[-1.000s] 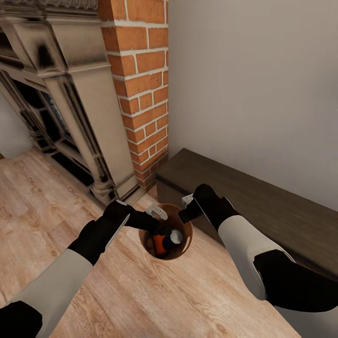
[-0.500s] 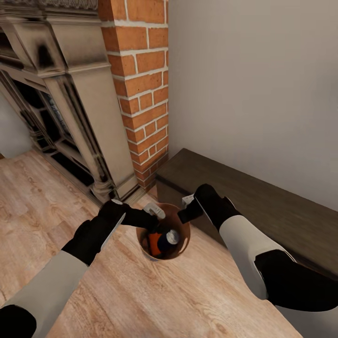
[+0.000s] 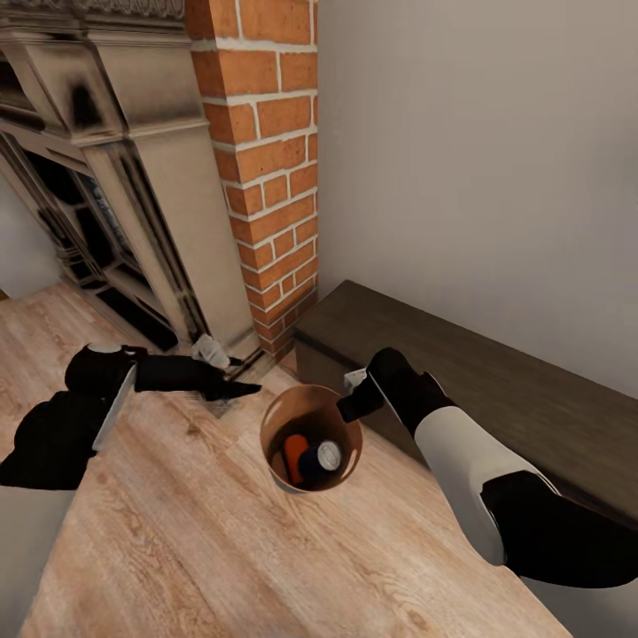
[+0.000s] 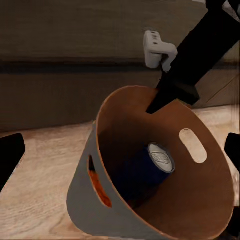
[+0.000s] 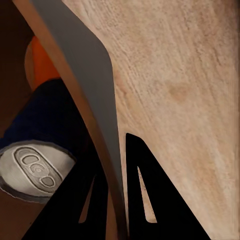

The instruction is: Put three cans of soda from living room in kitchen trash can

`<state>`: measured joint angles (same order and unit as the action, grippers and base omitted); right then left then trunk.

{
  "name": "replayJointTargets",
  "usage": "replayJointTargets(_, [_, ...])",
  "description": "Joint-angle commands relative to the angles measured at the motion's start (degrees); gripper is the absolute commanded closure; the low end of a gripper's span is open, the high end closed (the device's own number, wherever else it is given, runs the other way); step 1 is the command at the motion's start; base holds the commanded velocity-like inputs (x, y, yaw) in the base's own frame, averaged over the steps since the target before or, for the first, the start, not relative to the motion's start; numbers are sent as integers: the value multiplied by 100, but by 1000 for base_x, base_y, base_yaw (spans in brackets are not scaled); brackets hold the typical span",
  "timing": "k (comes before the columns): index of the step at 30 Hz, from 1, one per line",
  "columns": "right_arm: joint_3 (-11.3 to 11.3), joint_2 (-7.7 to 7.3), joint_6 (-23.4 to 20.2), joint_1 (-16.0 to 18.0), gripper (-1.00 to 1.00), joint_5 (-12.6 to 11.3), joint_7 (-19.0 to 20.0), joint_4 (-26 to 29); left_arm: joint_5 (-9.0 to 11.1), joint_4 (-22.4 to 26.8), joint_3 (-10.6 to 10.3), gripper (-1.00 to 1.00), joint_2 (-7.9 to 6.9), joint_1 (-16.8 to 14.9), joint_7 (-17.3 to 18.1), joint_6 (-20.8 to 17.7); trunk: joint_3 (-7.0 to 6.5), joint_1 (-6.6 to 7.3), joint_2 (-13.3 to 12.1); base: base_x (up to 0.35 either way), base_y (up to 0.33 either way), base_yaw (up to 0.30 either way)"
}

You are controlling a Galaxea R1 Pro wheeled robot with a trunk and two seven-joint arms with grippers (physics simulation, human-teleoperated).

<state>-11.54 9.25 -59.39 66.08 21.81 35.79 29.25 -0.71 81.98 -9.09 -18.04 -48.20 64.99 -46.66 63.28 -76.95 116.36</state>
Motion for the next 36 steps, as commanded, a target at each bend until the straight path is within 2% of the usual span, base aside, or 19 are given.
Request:
replayJointTargets(1, [20,1,-61,2,100,-230,33,1,2,23,204,-100,-25,23,140,-4,0,0,0,0,0,0])
replayJointTargets(5, [19,-1,-61,2,100,-230,33,2,-4,70,1005,-100,-82,201,579,18,0,0,0,0,0,0])
replayJointTargets(6, [19,-1,-61,2,100,-230,33,2,-23,80,1413,-100,-96,325,709,40,0,0,0,0,0,0])
replayJointTargets(7, [20,-1,-61,2,100,-230,33,2,-30,82,1589,-100,-99,396,749,62,0,0,0,0,0,0])
replayJointTargets(8, [20,-2,-61,0,100,-233,33,2,-46,77,1875,-100,-104,569,797,150,0,0,0,0,0,0])
replayJointTargets(10, [23,-2,-61,-3,100,-235,33,2,-63,61,2065,-100,-107,769,804,304,0,0,0,0,0,0])
replayJointTargets(11, [26,-4,-61,-4,100,-236,33,5,-86,28,2189,-100,-104,974,747,492,0,0,0,0,0,0])
replayJointTargets(12, [28,-9,-61,-5,100,-237,33,4,-93,9,2234,-100,-100,1082,683,583,0,0,0,0,0,0])
replayJointTargets(13, [25,-30,-61,-6,100,-238,33,5,-104,-16,2298,-100,-84,1308,481,745,0,0,0,0,0,0])
replayJointTargets(16, [23,-63,-61,-6,100,-238,33,4,-115,-44,2350,-100,-66,1648,26,948,0,0,0,0,0,0])
replayJointTargets(17, [25,-93,-61,-14,100,-238,33,3,-124,-69,2377,-100,-47,2078,-706,1234,0,0,0,0,0,0])
replayJointTargets(20, [32,-138,-61,-30,100,-231,12,5,-131,-84,2387,-100,-32,2451,-1259,1415,0,0,0,6,0,0])
replayJointTargets(23, [36,-192,-61,-51,100,-225,-70,18,-105,-122,2391,-100,7,2682,-1526,1497,0,0,0,67,0,0])
replayJointTargets(28, [42,-309,-61,-190,100,-222,-146,23,-117,-235,2395,-100,116,2843,-1704,1639,0,0,0,132,0,0])
replayJointTargets(30, [66,-471,-61,-375,100,-232,-152,19,-113,-676,2401,-100,155,2875,-1889,2068,0,0,0,159,0,0])
replayJointTargets(33, [79,-566,-61,-641,100,-245,-146,15,-82,-973,2402,-100,173,2883,-2027,2353,0,0,0,200,0,0])
replayJointTargets(36, [79,-595,-61,-984,100,-242,-149,24,-82,-1080,2398,-100,211,2885,-2079,2449,0,0,0,210,38,0])
